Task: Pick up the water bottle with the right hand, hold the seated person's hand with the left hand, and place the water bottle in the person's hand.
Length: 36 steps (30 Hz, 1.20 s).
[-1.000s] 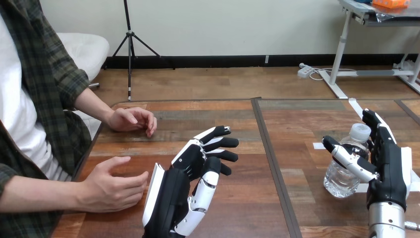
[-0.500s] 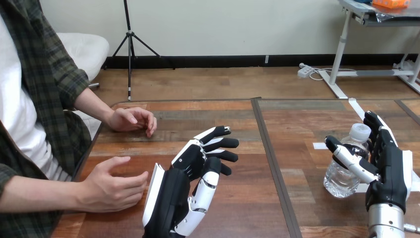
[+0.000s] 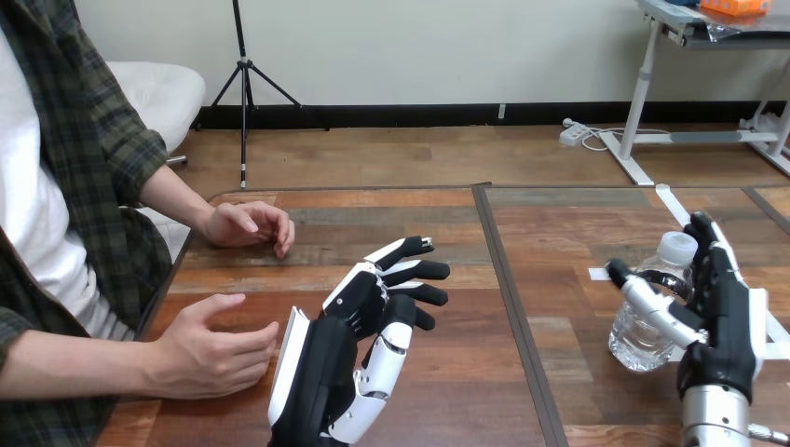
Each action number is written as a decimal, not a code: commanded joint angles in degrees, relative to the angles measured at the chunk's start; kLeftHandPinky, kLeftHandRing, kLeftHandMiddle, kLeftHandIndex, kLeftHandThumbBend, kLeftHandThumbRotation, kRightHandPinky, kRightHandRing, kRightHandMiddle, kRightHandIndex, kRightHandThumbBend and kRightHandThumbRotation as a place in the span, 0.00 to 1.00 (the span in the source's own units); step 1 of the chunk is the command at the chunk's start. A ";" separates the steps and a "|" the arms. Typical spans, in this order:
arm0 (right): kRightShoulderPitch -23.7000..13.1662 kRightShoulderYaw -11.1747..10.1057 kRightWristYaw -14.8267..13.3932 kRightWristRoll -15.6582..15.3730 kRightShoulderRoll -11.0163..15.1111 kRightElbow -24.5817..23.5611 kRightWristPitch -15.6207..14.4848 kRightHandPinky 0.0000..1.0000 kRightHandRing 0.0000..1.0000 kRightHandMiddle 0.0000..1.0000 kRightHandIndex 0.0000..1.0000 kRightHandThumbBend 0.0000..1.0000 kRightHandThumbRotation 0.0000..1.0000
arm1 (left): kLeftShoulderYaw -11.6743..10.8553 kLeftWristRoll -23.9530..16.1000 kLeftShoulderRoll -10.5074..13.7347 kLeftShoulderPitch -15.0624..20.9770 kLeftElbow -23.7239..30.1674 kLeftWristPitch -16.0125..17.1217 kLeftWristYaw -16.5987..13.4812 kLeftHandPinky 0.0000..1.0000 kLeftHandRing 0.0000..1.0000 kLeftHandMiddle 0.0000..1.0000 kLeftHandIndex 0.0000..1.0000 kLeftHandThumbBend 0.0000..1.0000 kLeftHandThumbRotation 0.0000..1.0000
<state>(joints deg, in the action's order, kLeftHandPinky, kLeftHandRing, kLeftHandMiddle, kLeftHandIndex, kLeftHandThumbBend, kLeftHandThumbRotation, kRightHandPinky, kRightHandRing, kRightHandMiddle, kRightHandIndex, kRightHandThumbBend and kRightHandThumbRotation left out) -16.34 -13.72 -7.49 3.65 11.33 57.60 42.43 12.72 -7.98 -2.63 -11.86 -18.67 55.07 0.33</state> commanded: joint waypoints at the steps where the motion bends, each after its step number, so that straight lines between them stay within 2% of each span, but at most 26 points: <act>1: -5.75 0.70 -0.39 -1.10 0.05 0.14 0.21 0.96 0.94 0.92 0.91 0.78 0.10 | 0.08 -0.64 -0.91 1.33 1.08 0.57 -0.49 0.51 0.63 0.70 0.77 0.17 0.74; 8: -6.23 1.06 -0.89 -2.10 0.33 0.96 -0.30 0.94 0.93 0.92 0.91 0.78 0.09 | 0.14 -0.91 -1.05 1.02 1.42 0.20 -0.83 0.51 0.62 0.69 0.77 0.19 0.74; 18: -6.99 1.13 -0.68 -2.57 0.47 2.15 -1.64 0.94 0.94 0.93 0.92 0.80 0.10 | 0.19 -1.28 -1.14 0.89 1.22 0.60 -1.14 0.51 0.63 0.70 0.78 0.16 0.74; 28: -7.51 1.93 -1.59 -4.36 0.92 2.80 -3.19 0.93 0.93 0.93 0.93 0.80 0.10 | 0.44 -0.92 -1.14 0.76 1.14 0.72 -1.01 0.51 0.63 0.70 0.78 0.16 0.74; 36: -7.82 2.12 -1.61 -4.89 0.92 3.10 -3.76 0.94 0.94 0.94 0.93 0.78 0.07 | 0.48 -0.98 -1.18 0.69 1.07 0.92 -1.05 0.51 0.63 0.70 0.79 0.15 0.74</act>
<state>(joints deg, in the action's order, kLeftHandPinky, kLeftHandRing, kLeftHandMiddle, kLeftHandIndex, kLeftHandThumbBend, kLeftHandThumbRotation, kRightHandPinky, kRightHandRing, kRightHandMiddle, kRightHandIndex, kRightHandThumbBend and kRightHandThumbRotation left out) -19.43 -12.38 -8.97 -0.56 11.53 60.84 38.95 12.78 -8.91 -2.63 -12.39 -18.67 55.07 -0.33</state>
